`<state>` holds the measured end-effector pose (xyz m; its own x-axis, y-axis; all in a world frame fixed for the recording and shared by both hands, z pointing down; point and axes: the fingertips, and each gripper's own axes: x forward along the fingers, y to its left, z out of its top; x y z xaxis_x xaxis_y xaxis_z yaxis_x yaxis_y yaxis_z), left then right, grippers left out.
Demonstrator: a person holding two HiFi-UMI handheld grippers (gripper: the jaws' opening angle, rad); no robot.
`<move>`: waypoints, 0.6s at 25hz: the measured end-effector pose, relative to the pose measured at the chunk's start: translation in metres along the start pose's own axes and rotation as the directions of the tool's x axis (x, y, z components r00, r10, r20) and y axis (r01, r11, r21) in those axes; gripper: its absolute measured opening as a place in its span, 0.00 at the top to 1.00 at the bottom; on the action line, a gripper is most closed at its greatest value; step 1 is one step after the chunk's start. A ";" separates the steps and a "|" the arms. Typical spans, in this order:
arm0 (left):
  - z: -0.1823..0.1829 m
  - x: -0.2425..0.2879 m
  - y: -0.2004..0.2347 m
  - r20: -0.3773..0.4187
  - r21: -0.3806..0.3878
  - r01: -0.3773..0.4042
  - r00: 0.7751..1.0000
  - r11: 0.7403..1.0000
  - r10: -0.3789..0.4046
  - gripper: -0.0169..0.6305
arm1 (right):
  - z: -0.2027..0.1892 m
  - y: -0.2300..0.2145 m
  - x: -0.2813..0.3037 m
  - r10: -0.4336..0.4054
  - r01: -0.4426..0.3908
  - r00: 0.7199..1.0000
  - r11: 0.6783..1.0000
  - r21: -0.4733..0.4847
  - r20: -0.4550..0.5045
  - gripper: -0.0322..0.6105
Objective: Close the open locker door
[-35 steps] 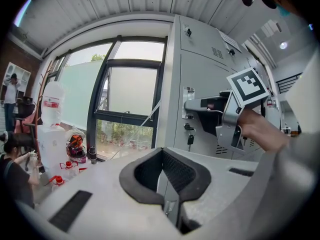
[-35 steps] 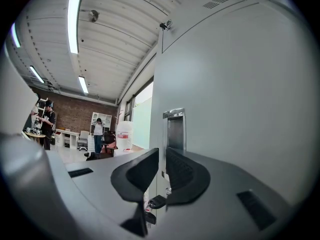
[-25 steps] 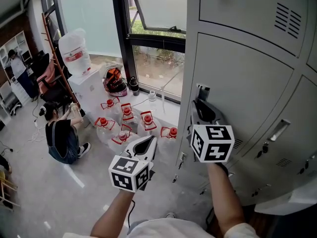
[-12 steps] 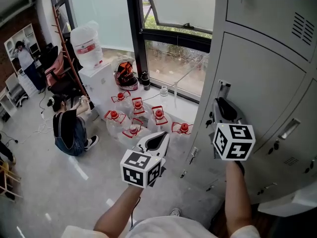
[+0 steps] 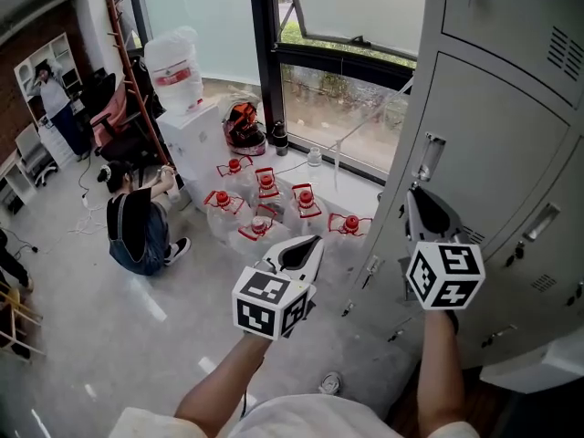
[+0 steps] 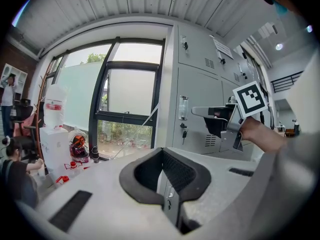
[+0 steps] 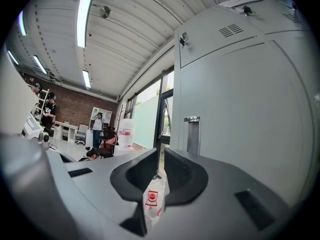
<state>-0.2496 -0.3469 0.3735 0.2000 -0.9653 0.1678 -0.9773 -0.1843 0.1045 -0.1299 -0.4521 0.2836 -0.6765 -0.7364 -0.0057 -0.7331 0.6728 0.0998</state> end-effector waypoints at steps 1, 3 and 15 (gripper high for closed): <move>0.000 -0.004 0.001 0.001 0.002 0.000 1.000 1.000 0.000 0.96 | -0.002 0.005 -0.005 0.002 -0.002 1.000 1.000 0.000 -0.003 0.89; -0.001 -0.013 0.003 0.001 0.005 0.003 1.000 1.000 -0.003 0.96 | -0.007 0.018 -0.014 0.010 -0.010 1.000 1.000 0.004 -0.009 0.89; -0.003 -0.059 0.001 0.004 0.024 0.037 0.999 0.999 -0.037 0.96 | -0.027 0.069 -0.075 0.021 -0.020 0.999 0.999 0.044 -0.025 0.92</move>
<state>-0.2617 -0.2892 0.3670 0.2355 -0.9586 0.1601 -0.9707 -0.2240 0.0868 -0.1273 -0.3525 0.3177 -0.6897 -0.7237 0.0217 -0.7219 0.6897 0.0562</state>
